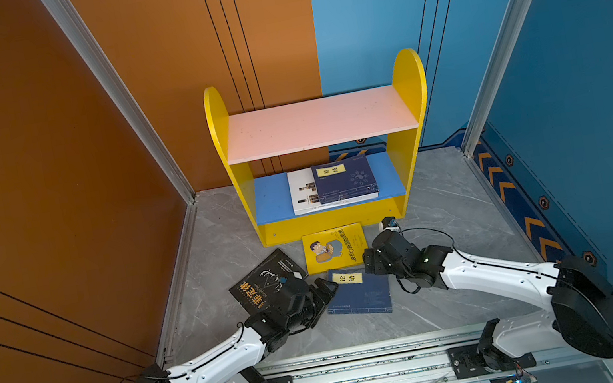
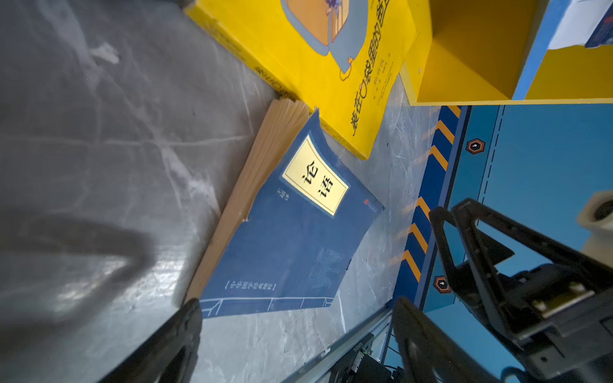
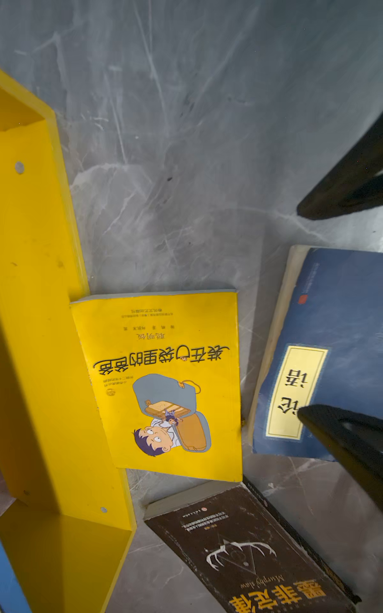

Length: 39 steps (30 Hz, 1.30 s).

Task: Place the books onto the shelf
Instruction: 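Grasp the dark blue book's edges with both grippers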

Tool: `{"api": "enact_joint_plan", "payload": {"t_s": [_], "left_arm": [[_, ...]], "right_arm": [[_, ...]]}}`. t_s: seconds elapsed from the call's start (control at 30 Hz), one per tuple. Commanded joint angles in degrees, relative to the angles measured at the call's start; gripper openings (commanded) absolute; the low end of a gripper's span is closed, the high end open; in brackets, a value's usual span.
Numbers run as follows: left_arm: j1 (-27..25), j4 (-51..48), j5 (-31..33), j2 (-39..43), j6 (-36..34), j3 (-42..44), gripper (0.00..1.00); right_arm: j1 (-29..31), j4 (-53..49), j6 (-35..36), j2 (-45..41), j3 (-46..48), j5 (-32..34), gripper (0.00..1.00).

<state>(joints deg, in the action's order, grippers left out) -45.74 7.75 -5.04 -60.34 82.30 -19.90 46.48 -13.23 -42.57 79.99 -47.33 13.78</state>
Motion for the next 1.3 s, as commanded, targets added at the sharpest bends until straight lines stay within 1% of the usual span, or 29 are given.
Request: {"api": "enact_joint_plan", "payload": {"t_s": [0.0,0.1,0.2,0.33,0.43,0.67,0.87,0.93,1.03,1.07,1.1,1.17,1.27], "left_arm": [[-1.1,-1.6,1.9,-1.2,4.8,-0.8,0.90],[-1.7,-1.5,1.6,-2.8,6.9,-0.5,0.89],[-2.5,0.2,2.1,-4.6,9.2,0.4,0.89],[-3.9,5.3,2.1,-9.0,12.2,1.3,0.89],[-4.9,7.3,2.0,-11.8,13.5,1.0,0.89],[-6.5,11.0,5.4,-15.1,15.2,1.2,0.89],[-6.5,10.8,11.3,-11.4,12.5,1.8,0.90],[-6.4,15.0,12.6,-11.1,9.5,2.3,0.89],[-6.3,21.5,12.3,-12.3,4.9,1.9,0.87],[-6.2,22.9,12.0,-12.9,3.5,1.5,0.83],[-6.3,24.2,11.8,-13.6,2.1,1.3,0.82],[-6.5,27.4,11.4,-15.4,1.0,1.4,0.80],[-6.6,38.0,11.3,-19.1,1.7,3.0,0.74]], "right_arm": [[0.0,3.8,4.1,6.4,-3.0,-3.8,0.86],[0.0,5.1,3.3,11.9,-5.4,-6.3,0.79],[0.5,4.8,2.2,15.7,-6.6,-6.0,0.76],[0.8,5.6,1.3,18.4,-5.9,-5.3,0.74],[1.1,5.3,1.6,20.3,-5.9,-5.5,0.74],[2.7,4.7,0.5,24.9,-5.5,-5.1,0.73],[2.7,5.4,-0.3,26.5,-4.5,-7.3,0.73],[2.6,6.3,-0.8,26.8,-3.8,-8.7,0.73],[2.1,7.4,-1.5,27.6,-3.5,-11.2,0.73],[2.0,7.9,-1.7,27.9,-3.5,-11.9,0.72],[2.0,8.3,-1.8,27.9,-3.5,-12.4,0.72],[2.0,8.9,-2.2,28.2,-3.5,-13.1,0.72],[2.0,10.1,-2.9,28.8,-3.3,-14.2,0.72]]}}
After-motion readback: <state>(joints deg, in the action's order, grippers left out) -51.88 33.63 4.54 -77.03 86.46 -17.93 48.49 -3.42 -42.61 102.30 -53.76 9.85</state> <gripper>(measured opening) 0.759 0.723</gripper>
